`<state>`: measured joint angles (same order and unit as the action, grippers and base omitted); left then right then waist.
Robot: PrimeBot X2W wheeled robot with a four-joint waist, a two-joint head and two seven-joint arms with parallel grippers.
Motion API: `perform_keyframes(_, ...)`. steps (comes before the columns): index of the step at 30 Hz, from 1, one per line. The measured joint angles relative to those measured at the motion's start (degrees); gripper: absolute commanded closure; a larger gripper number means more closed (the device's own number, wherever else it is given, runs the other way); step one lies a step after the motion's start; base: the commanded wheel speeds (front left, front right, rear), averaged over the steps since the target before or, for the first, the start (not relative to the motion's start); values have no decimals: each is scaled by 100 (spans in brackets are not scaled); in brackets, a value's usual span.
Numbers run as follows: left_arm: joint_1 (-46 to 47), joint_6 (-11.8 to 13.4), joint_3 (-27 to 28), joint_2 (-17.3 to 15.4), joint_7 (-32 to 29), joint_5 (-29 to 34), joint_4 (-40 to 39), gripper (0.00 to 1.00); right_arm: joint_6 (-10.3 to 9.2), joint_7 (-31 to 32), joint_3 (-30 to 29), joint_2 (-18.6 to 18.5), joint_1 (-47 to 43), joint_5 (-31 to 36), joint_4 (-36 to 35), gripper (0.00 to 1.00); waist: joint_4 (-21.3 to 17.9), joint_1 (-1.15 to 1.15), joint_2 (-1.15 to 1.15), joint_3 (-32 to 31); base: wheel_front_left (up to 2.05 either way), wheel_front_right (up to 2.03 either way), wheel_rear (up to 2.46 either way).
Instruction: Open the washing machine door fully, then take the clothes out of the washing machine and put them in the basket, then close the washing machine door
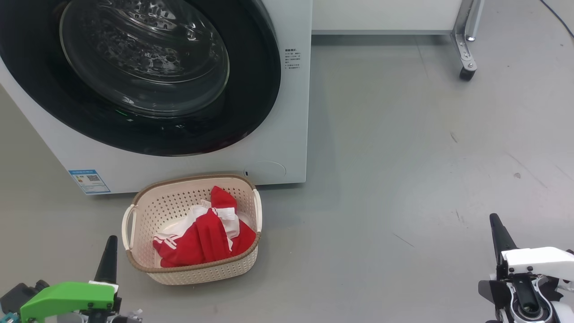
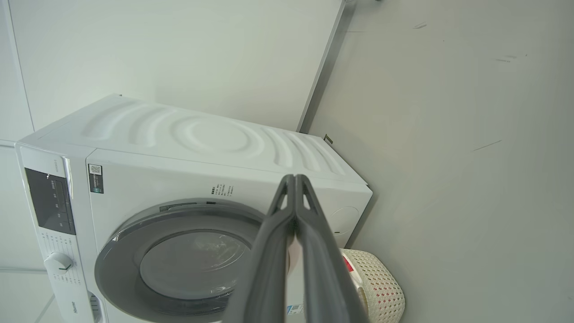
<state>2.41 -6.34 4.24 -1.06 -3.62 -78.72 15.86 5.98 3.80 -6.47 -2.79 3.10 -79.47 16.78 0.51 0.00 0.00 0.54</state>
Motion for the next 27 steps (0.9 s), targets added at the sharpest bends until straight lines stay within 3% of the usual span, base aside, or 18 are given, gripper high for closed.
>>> perform_keyframes(17, 135, -53, 93, -16, -305, -1266, 21, 100, 71, 293, -179, 56, 36, -1174, -21, 100, -51, 0, 0, -39, 0, 0, 0)
perform_keyframes(27, 136, -53, 93, -21, -320, -1267, 20, 100, 99, 296, -183, 58, 38, -1194, -33, 100, -51, 0, 0, -39, 0, 0, 0)
